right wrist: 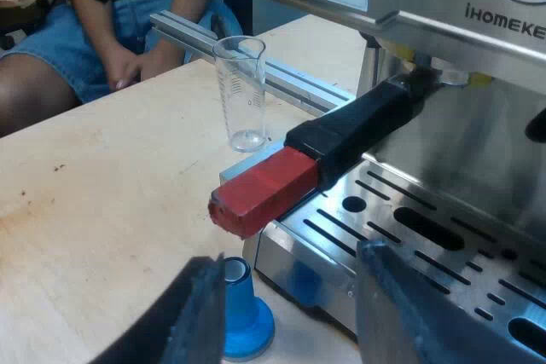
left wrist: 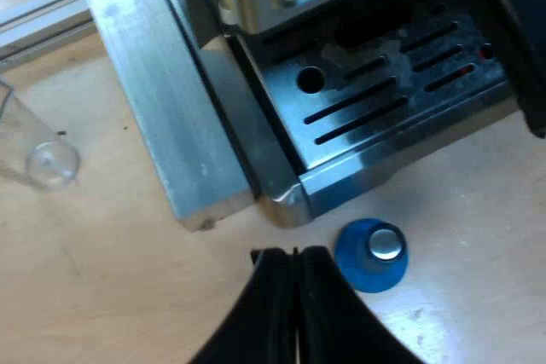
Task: Put the handle in the coffee machine
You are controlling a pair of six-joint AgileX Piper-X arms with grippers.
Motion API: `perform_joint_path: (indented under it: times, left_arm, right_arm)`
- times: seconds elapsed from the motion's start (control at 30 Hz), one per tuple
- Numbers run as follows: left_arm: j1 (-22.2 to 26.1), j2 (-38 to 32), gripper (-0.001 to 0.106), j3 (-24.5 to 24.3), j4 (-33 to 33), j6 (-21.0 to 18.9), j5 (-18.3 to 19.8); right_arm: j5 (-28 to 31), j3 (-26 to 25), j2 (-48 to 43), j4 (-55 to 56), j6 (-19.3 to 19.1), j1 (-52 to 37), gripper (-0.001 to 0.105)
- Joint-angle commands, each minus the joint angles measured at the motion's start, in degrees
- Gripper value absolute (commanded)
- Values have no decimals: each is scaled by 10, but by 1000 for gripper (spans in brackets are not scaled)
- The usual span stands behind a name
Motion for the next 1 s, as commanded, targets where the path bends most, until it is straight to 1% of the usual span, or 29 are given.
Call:
perform_joint_path:
  times: [0.03, 0.1, 0.17, 0.2, 0.23, 0.27, 0.3, 0.33, 0.37, 0.4, 0.43, 0.47, 0.5, 0.53, 0.63, 0.67, 0.7, 0.8, 0.83, 0.93, 1.0]
  left_arm:
    - [1, -2, 0, -4, 2, 2, 22]
    - [1, -2, 0, -4, 2, 2, 33]
    - [1, -2, 4, -4, 2, 2, 39]
    - [1, -2, 11, -4, 2, 2, 40]
    - [1, -2, 14, -4, 2, 2, 40]
    - [1, -2, 21, -4, 2, 2, 40]
    - [1, -2, 38, -4, 2, 2, 40]
    - [1, -2, 53, -4, 2, 2, 40]
    - [1, -2, 60, -4, 2, 2, 40]
    - [1, -2, 73, -4, -3, 2, 38]
    - [1, -2, 81, -4, -7, 2, 38]
    - [1, -2, 84, -4, -9, 2, 38]
    - [1, -2, 86, -4, -12, 3, 38]
    - [1, -2, 88, -4, -16, 3, 38]
    - [1, -2, 89, -11, -21, 5, 34]
    - [1, -2, 89, -14, -21, 8, 31]
    - [1, -2, 89, -22, -21, 16, 20]
    - [1, -2, 89, -47, -24, 24, -12]
    - [1, -2, 89, -56, -26, 29, -12]
    - [1, -2, 89, -81, -37, 29, -12]
    - [6, -2, 89, -88, -44, 29, -12]
  right_arm:
    - [9, -4, -2, -6, 16, 1, 59]
    - [24, -7, -2, -6, 18, 1, 69]
    - [31, -12, -2, 0, 18, 1, 70]
    - [31, -19, -2, 13, 18, -4, 70]
    - [31, -22, -2, 20, 18, -6, 70]
    - [31, -29, -2, 31, 18, -9, 70]
    - [29, -39, -2, 52, 27, -17, 70]
    - [18, -51, -2, 82, 51, -31, 70]
    - [12, -57, -2, 96, 63, -39, 70]
    - [-17, -72, -2, 128, 86, -58, 70]
    - [-31, -78, -2, 140, 90, -72, 70]
    - [-35, -80, -2, 143, 92, -75, 70]
    - [-52, -88, -2, 153, 92, -85, 70]
    - [-87, -106, -2, 180, 95, -118, 70]
    - [-125, -137, -2, 217, 94, -162, 70]
    - [-128, -144, -2, 224, 91, -167, 70]
    - [-136, -156, -2, 238, 86, -181, 70]
    - [-139, -184, -2, 275, 51, -205, 70]
    - [-139, -197, -2, 295, 46, -216, 70]
    - [-139, -223, -2, 347, 46, -249, 70]
    - [-141, -232, -2, 365, 46, -267, 70]
